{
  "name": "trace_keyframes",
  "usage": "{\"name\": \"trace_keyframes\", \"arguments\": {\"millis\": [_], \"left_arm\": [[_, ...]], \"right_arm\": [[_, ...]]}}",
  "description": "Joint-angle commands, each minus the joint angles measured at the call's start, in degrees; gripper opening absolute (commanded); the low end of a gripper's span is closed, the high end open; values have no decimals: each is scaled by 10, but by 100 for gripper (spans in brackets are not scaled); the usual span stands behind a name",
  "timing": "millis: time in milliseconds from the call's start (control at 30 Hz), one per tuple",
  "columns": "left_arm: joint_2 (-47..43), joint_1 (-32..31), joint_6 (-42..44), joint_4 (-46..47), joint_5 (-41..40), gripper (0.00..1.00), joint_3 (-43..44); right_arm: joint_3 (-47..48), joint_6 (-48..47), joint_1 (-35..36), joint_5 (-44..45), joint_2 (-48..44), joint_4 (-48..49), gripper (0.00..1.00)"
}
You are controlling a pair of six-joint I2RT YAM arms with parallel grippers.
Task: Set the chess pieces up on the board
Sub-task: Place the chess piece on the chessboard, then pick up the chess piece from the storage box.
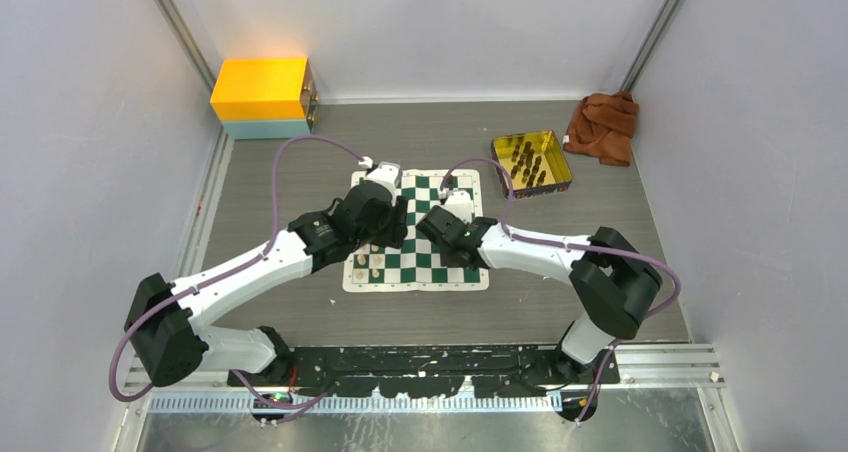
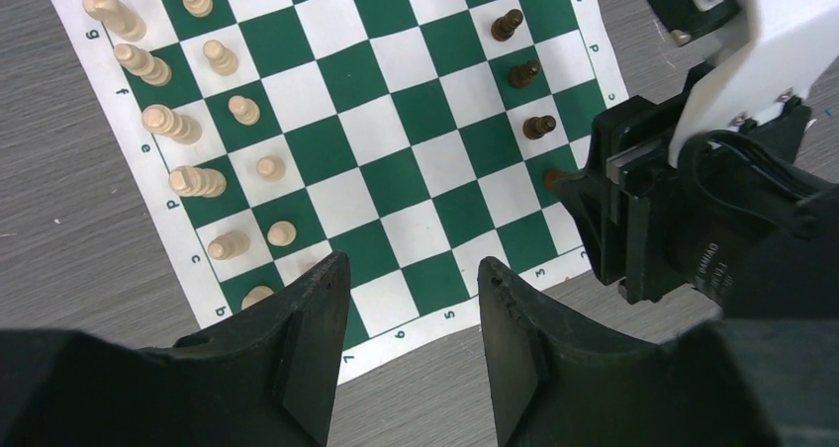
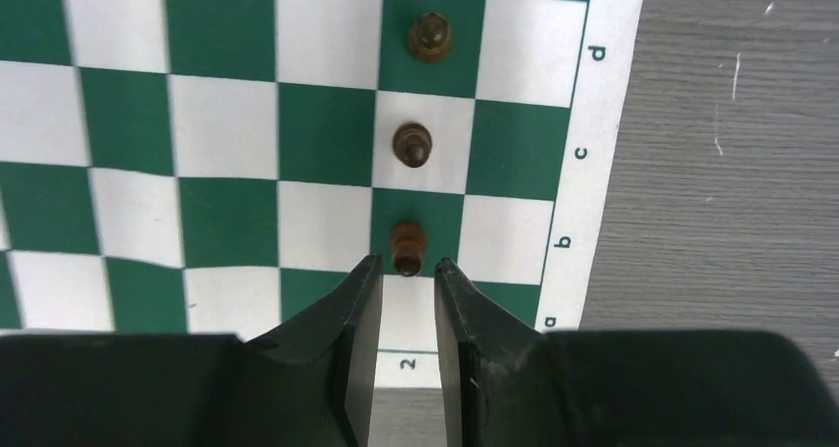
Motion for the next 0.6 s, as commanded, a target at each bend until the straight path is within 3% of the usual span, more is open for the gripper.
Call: {"name": "trace_keyframes", "arguments": {"millis": [0, 200, 333, 567], "left_arm": [[-29, 3, 2, 13, -7, 52, 2], [-44, 3, 3, 2, -12, 52, 10], [-43, 3, 6, -4, -14, 52, 21], [-9, 3, 15, -8, -9, 52, 51]], "right_arm": [[52, -10, 15, 23, -49, -29, 32], [90, -13, 26, 26, -78, -67, 33], [128, -30, 19, 77, -102, -98, 35], [196, -84, -122, 53, -95, -75, 35]]}}
